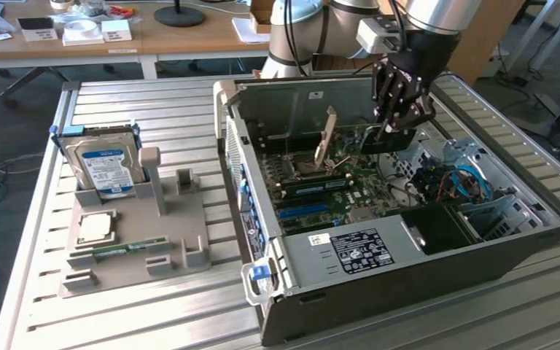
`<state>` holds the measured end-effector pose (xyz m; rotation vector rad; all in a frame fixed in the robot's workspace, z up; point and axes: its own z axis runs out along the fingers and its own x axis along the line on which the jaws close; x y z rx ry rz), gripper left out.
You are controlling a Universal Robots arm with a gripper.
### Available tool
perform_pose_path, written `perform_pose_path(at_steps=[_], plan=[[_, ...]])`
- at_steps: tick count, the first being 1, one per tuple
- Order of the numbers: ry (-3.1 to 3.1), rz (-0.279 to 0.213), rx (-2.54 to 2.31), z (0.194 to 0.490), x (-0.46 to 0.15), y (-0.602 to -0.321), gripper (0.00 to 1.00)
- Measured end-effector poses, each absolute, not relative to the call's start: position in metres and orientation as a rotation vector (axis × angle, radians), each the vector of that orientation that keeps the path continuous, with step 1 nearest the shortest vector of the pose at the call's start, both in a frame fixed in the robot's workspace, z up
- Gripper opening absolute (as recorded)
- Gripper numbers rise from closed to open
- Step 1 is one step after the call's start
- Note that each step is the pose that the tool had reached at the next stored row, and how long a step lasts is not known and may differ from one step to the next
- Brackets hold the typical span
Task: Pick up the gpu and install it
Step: 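Insert the gpu into the slot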
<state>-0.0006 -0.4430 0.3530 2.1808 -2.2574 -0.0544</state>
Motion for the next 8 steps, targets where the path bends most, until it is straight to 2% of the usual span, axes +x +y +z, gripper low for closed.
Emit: perform_pose_path(at_steps=[8], plan=[[-2.258,-0.055,2.181,0.3494,-0.0026,-0.443,0.26]])
